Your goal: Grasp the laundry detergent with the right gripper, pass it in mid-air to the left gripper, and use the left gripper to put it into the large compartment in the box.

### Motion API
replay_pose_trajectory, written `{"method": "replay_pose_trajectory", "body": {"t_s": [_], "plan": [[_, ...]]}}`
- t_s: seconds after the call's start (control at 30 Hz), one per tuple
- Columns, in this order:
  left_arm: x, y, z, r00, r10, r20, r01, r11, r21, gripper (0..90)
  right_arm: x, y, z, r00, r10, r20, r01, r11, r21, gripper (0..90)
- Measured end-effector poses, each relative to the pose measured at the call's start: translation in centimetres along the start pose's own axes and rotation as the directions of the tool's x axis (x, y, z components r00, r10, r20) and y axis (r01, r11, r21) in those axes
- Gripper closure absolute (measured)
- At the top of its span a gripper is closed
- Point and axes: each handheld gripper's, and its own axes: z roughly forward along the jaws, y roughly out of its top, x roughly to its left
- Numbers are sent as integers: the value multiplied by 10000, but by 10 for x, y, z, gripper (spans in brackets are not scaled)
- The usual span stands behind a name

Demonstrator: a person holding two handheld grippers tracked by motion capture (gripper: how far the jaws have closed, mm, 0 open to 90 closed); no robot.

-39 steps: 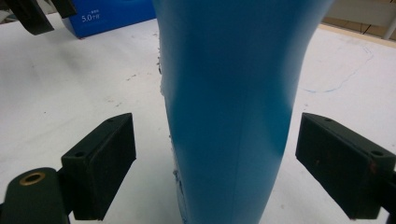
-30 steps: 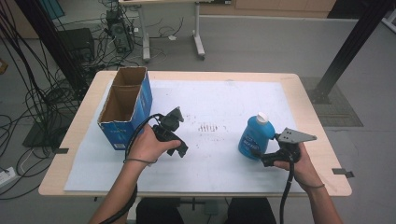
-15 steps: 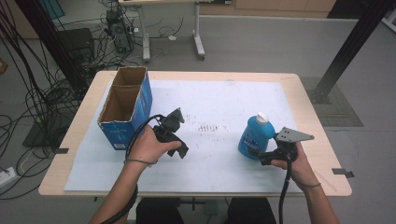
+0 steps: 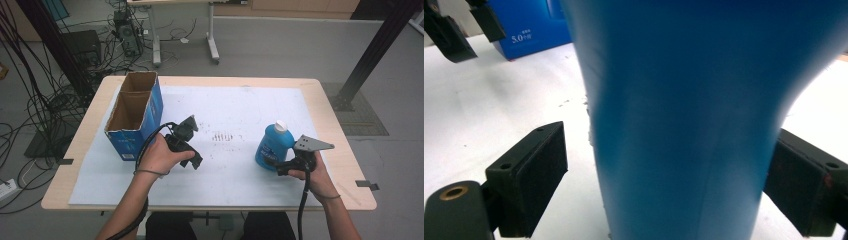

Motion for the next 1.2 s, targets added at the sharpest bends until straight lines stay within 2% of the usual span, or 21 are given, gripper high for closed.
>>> {"method": "replay_pose_trajectory", "body": {"t_s": [1.2], "plan": [[-3, 2, 0, 9999, 49, -120, -49, 10000, 50, 105, -1, 0, -4, 10000, 38, 39, -37, 9999, -109, 99]]}}
